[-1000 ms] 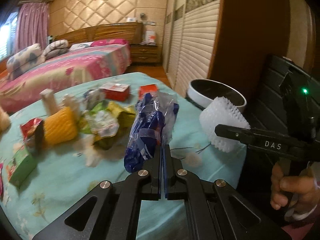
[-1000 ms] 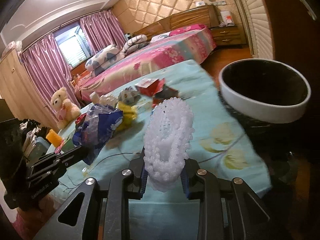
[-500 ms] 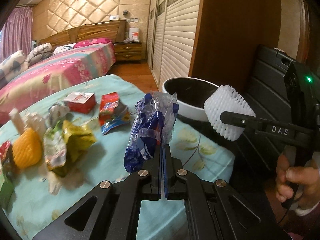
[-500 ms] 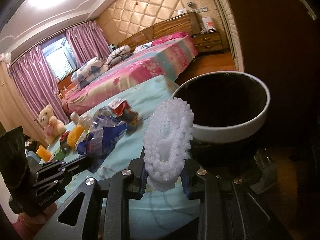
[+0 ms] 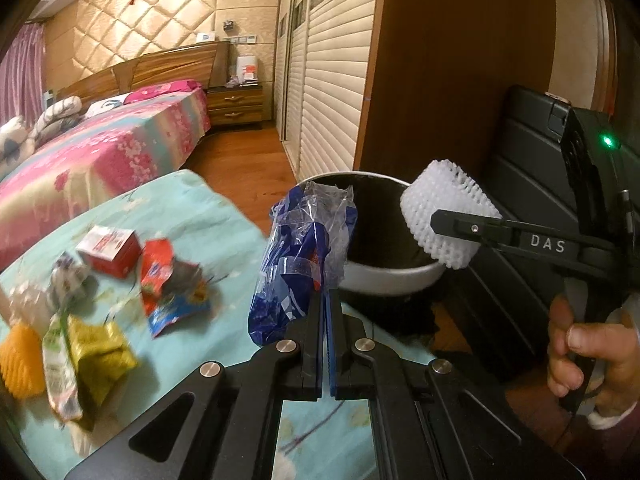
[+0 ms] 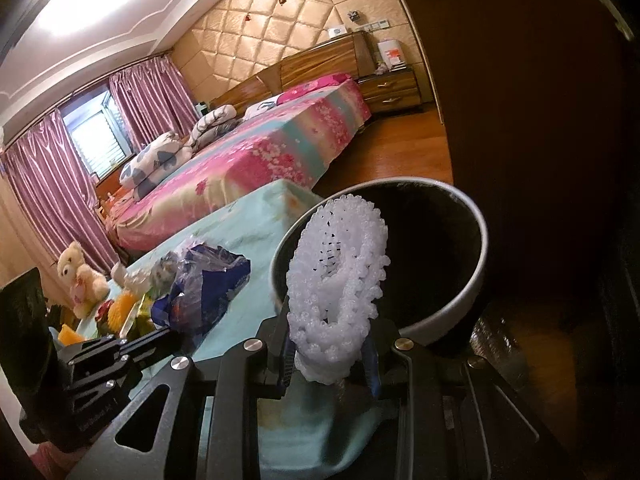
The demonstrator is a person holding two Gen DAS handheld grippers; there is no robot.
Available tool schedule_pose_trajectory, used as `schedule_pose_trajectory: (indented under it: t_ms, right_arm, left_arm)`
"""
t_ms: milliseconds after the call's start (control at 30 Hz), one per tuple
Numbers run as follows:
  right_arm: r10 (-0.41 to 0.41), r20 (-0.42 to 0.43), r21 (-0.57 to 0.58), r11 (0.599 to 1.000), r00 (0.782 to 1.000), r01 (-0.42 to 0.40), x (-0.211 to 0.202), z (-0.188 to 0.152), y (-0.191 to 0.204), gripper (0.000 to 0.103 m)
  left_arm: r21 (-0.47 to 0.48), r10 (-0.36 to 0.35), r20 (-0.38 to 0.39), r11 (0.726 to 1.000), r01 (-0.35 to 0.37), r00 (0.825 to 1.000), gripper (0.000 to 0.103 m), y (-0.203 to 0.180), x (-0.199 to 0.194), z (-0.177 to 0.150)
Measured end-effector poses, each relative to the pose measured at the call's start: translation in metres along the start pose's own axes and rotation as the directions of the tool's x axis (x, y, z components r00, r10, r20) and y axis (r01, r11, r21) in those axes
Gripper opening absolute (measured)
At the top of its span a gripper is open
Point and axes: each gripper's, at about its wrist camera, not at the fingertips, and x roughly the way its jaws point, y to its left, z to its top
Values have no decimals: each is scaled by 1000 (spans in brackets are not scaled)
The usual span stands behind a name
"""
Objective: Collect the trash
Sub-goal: 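Carry the foam net and blue bag with both grippers over the trash bin, then open the left gripper to drop the blue bag while the right gripper drops the foam net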
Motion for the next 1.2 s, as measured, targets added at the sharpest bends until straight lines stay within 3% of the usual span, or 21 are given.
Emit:
schedule_pose_trajectory:
  t_ms: [600,1067,1167,1200]
  right_arm:
    - [-27,-69,13,1000,997,28,36,26,-29,30]
    - [-39,-103,32,999,994,43,46,39,-41,32]
    - [-38,-112,42,998,993,42,48,40,-41,38]
    - [-40,-116,45,998,992,45,49,40,-41,42]
  left_arm:
    - [22,-31,-49,999,32,998,0,-9,64,44]
    - [6,-60,-76,998,60,995,0,-8,89,60]
    - [-1,-67,-74,998,67,995,6,-6,90,61]
    - [-6,-67,-74,998,66,995,15,-5,89,61]
